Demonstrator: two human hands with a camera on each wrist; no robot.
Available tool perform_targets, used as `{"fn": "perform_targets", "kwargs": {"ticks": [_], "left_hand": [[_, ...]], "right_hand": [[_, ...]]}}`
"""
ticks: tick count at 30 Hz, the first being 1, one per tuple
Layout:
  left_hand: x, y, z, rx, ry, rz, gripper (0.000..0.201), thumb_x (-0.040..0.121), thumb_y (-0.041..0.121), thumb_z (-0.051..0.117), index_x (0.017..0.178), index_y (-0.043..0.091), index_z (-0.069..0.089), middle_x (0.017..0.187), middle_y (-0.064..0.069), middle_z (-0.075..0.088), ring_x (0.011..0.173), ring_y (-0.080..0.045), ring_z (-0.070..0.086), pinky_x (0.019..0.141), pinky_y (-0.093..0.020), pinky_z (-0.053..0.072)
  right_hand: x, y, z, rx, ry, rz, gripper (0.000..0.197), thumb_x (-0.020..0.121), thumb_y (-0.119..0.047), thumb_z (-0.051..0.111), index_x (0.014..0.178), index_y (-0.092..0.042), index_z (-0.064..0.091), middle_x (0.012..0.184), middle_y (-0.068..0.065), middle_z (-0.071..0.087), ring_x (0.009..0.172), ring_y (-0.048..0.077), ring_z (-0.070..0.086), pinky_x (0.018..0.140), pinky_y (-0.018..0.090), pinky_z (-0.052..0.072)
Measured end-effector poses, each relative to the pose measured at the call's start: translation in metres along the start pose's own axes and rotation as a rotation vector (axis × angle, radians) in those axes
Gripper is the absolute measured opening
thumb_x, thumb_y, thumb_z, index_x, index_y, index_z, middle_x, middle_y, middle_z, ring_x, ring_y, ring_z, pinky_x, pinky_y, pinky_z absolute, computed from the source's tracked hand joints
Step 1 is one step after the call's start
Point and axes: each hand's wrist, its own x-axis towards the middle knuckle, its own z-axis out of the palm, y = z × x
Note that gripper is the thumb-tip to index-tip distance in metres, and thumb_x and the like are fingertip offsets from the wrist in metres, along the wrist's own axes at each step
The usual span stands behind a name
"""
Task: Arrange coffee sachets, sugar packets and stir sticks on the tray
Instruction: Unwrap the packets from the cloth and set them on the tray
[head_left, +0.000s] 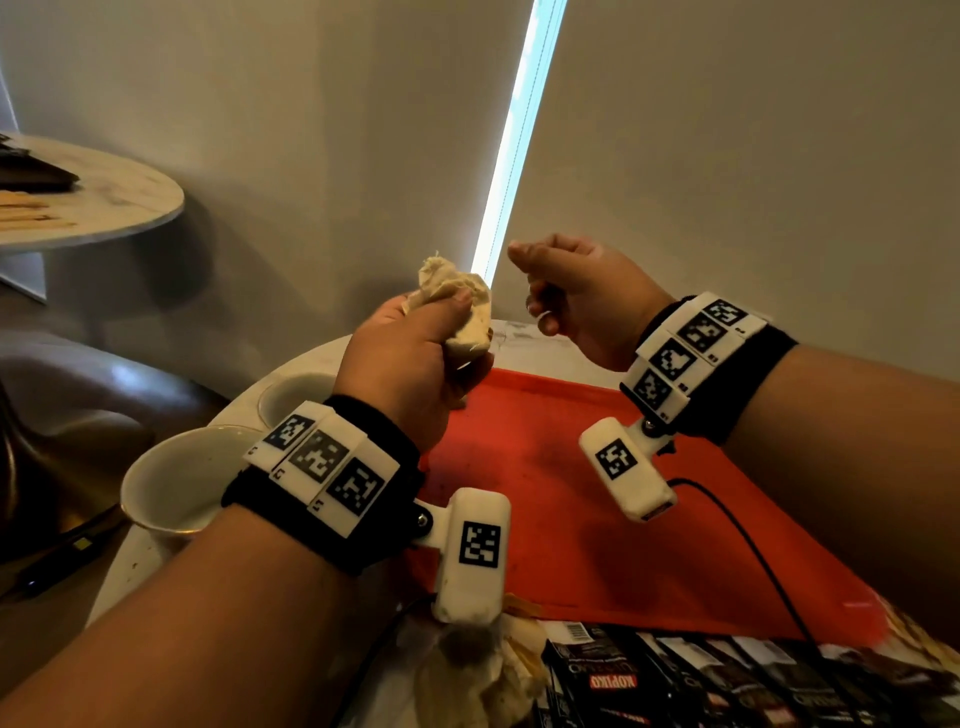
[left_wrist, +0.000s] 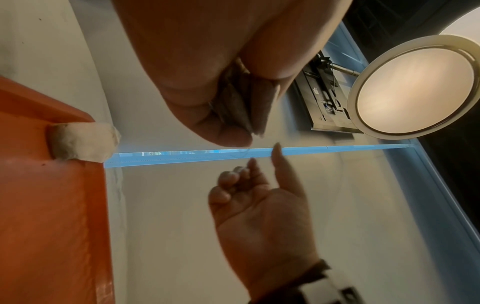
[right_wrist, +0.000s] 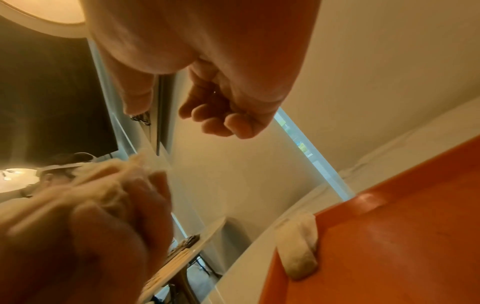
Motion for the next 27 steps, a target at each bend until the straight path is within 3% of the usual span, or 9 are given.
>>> {"fn": "perform_targets", "kwargs": {"ticks": [4,7,11,18,21,24,27], "left_hand": [[-0.001,-0.005,0.0,0.031,-0.081,-0.03,0.028,0.096,0.011,0.063,0.123,0.007,0.06,0.087,-0.008,0.066,0.067,-0.015,0.066,0.05,-0.025,0.051],[-0.002,-0.008,-0.001,0.089,-0.117,-0.029,0.031,0.097,0.012,0.061,0.126,0.004,0.058,0.078,-0.004,0.064,0.061,-0.012,0.062,0.051,-0.026,0.05],[-0.005,-0.009,0.0,0.15,-0.105,-0.021,0.042,0.095,0.015,0.063,0.134,0.003,0.054,0.092,-0.011,0.062,0.064,-0.015,0.063,0.052,-0.028,0.051],[-0.006,-0.007,-0.001,0.188,-0.148,-0.019,0.043,0.093,0.012,0.065,0.134,0.003,0.053,0.097,-0.012,0.061,0.075,-0.02,0.061,0.054,-0.028,0.052],[-0.008,-0.004,0.001,0.166,-0.16,-0.026,0.044,0.095,0.021,0.064,0.133,0.003,0.055,0.096,-0.01,0.062,0.075,-0.018,0.062,0.056,-0.029,0.052],[-0.008,-0.002,0.001,0.124,-0.115,-0.051,0.039,0.097,0.027,0.062,0.13,0.007,0.057,0.11,-0.015,0.064,0.083,-0.021,0.064,0.059,-0.03,0.055],[-0.006,-0.002,0.001,0.094,-0.079,-0.06,0.033,0.1,0.021,0.057,0.13,0.007,0.057,0.108,-0.015,0.066,0.084,-0.021,0.066,0.058,-0.028,0.055]], "right_hand": [[-0.013,-0.015,0.002,-0.087,-0.116,-0.091,0.033,0.07,-0.031,0.079,0.098,-0.018,0.068,0.09,0.008,0.06,0.072,0.017,0.055,0.055,0.028,0.044],[-0.017,-0.018,0.004,-0.192,-0.184,-0.093,0.026,0.068,-0.029,0.081,0.093,-0.025,0.074,0.089,0.004,0.067,0.076,0.017,0.058,0.061,0.032,0.045],[-0.018,-0.016,0.004,-0.277,-0.176,-0.078,0.02,0.066,-0.033,0.081,0.083,-0.024,0.077,0.086,0.004,0.072,0.077,0.02,0.057,0.065,0.038,0.045],[-0.017,-0.01,0.002,-0.315,-0.133,-0.053,0.014,0.078,-0.028,0.08,0.087,-0.018,0.077,0.087,0.012,0.069,0.078,0.022,0.057,0.065,0.037,0.047],[-0.017,-0.009,0.003,-0.344,-0.116,-0.06,0.007,0.085,-0.025,0.077,0.089,-0.019,0.075,0.09,0.018,0.069,0.078,0.022,0.058,0.068,0.04,0.049],[-0.02,-0.008,0.005,-0.334,-0.104,-0.05,0.008,0.084,-0.023,0.08,0.088,-0.018,0.075,0.085,0.01,0.069,0.076,0.021,0.057,0.067,0.039,0.048],[-0.023,-0.007,0.008,-0.321,-0.097,-0.06,0.011,0.085,-0.018,0.078,0.092,-0.016,0.071,0.085,0.006,0.07,0.074,0.017,0.059,0.064,0.037,0.049]]}}
